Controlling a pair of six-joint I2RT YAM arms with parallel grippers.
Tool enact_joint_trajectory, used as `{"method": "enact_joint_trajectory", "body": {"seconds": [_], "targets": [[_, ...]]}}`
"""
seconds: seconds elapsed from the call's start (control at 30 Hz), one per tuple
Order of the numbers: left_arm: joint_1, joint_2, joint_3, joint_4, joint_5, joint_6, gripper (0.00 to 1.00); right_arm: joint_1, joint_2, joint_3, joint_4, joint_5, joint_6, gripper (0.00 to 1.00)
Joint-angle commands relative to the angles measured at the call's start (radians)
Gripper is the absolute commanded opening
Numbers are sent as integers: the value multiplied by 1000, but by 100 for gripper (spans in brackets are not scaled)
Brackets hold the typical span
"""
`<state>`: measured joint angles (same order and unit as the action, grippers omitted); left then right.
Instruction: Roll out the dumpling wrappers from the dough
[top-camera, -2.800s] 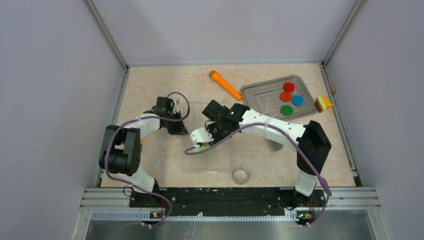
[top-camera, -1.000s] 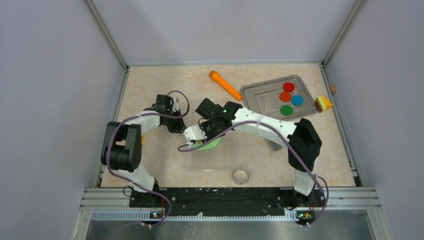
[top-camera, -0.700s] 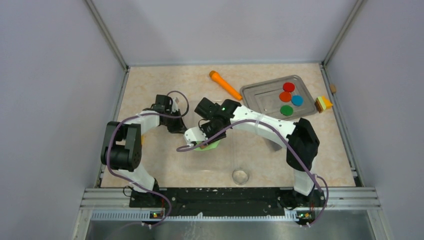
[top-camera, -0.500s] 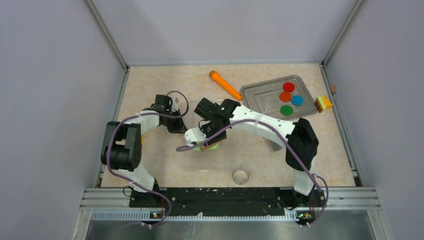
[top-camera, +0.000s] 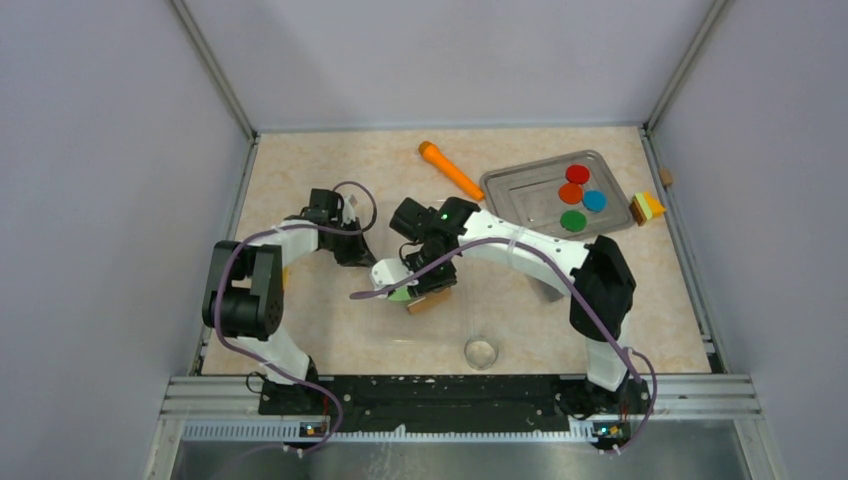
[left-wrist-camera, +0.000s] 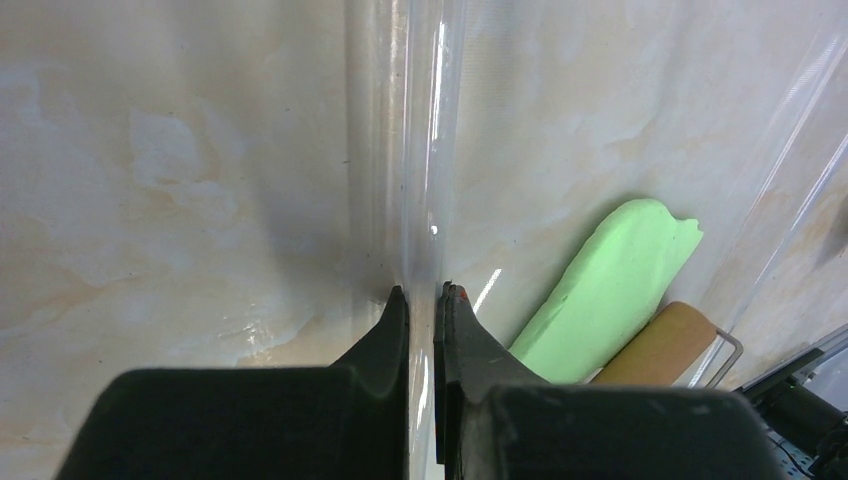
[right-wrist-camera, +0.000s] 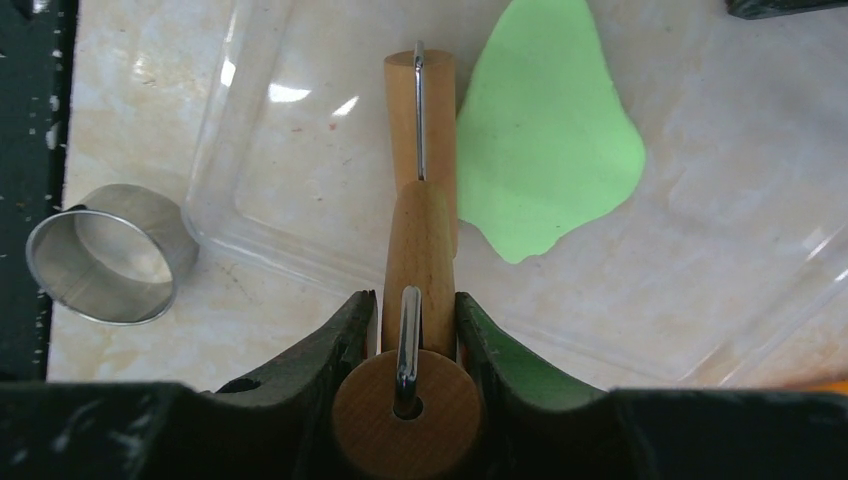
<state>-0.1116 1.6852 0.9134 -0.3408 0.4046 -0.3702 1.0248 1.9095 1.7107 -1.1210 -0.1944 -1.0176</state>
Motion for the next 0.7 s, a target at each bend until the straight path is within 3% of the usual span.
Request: {"method": "enact_joint_trajectory", "body": {"seconds": [0.0, 0.2, 0.33, 0.47, 0.67], "targets": [[12, 45, 14, 40, -66, -25, 0, 26, 67, -19, -174, -129, 48, 0], [12, 51, 19, 37, -61, -28, 0, 20, 58, 32, -168, -90, 50, 0], [12, 43, 17, 37, -39, -27, 0, -41, 53, 225, -140, -92, 127, 0], [12, 36, 14, 40, -18, -23, 0, -172, 59, 400, -128, -282, 299, 0], [12, 41, 21, 40, -9, -2, 0, -351, 114, 359, -128, -556, 621, 0]]}}
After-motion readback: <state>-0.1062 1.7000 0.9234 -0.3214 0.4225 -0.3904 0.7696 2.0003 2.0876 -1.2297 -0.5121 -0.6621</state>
